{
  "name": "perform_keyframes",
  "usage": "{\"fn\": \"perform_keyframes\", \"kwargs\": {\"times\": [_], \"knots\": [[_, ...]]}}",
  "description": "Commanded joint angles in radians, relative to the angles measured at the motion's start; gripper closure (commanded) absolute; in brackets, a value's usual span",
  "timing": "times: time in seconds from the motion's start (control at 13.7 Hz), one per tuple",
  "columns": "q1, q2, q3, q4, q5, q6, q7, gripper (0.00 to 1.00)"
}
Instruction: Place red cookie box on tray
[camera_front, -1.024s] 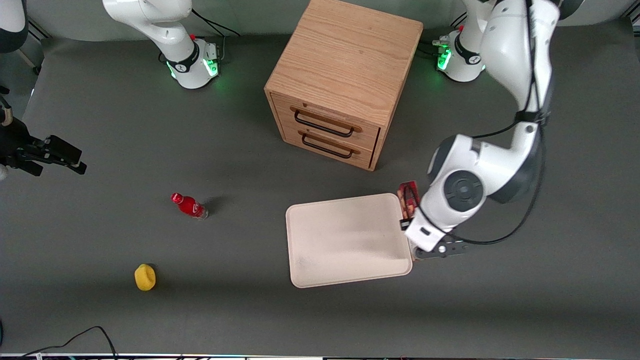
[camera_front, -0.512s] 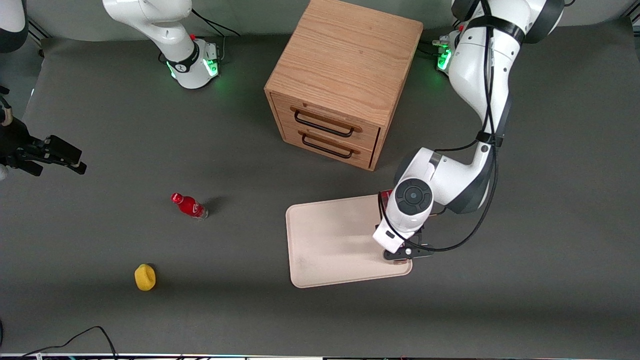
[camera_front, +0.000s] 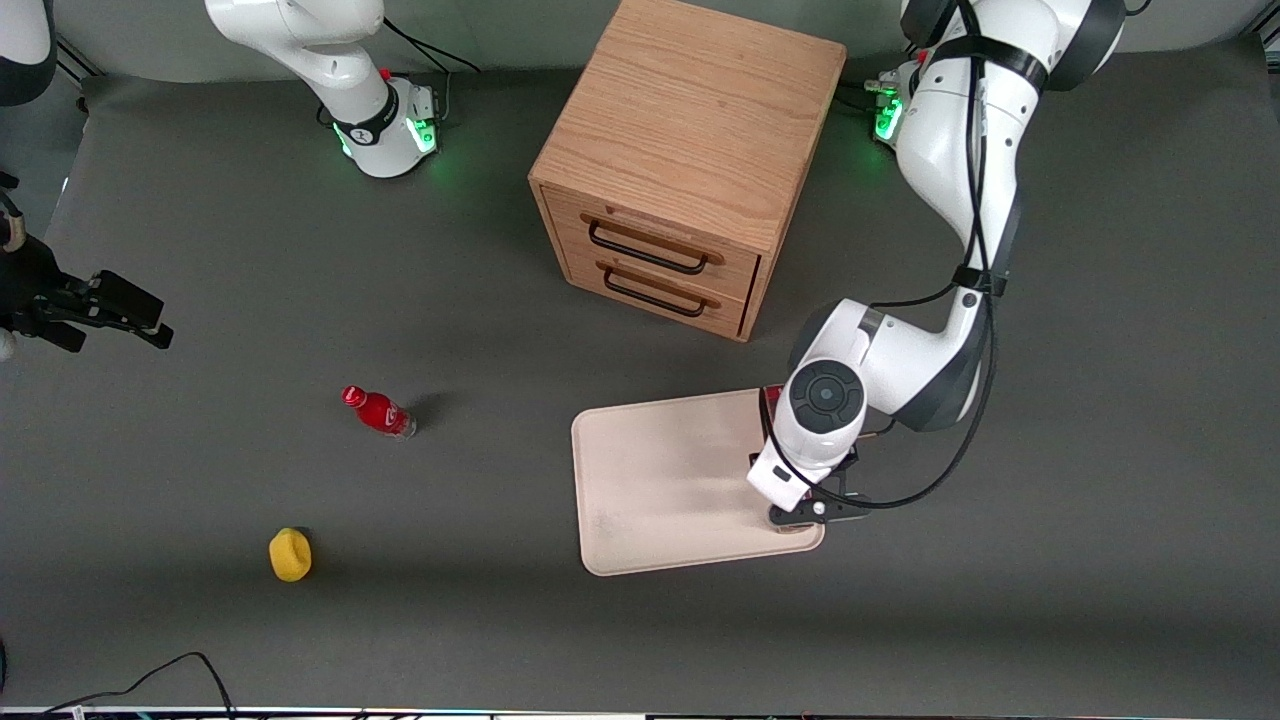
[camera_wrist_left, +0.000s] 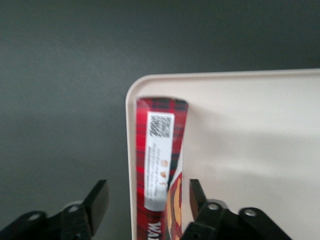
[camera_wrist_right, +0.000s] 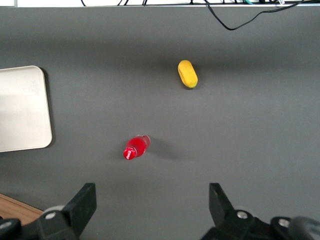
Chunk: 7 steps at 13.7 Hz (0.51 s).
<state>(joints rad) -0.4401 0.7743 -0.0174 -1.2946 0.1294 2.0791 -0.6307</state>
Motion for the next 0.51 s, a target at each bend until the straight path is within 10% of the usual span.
{"fn": "perform_keyframes", "kwargs": {"times": [0.0, 0.44], "knots": [[0.081, -0.096, 0.007, 0.006, 0.021, -0.071, 0.031, 0.0], [0.285, -0.262, 0.007, 0.0, -0.013, -0.234, 0.394, 0.0]]}}
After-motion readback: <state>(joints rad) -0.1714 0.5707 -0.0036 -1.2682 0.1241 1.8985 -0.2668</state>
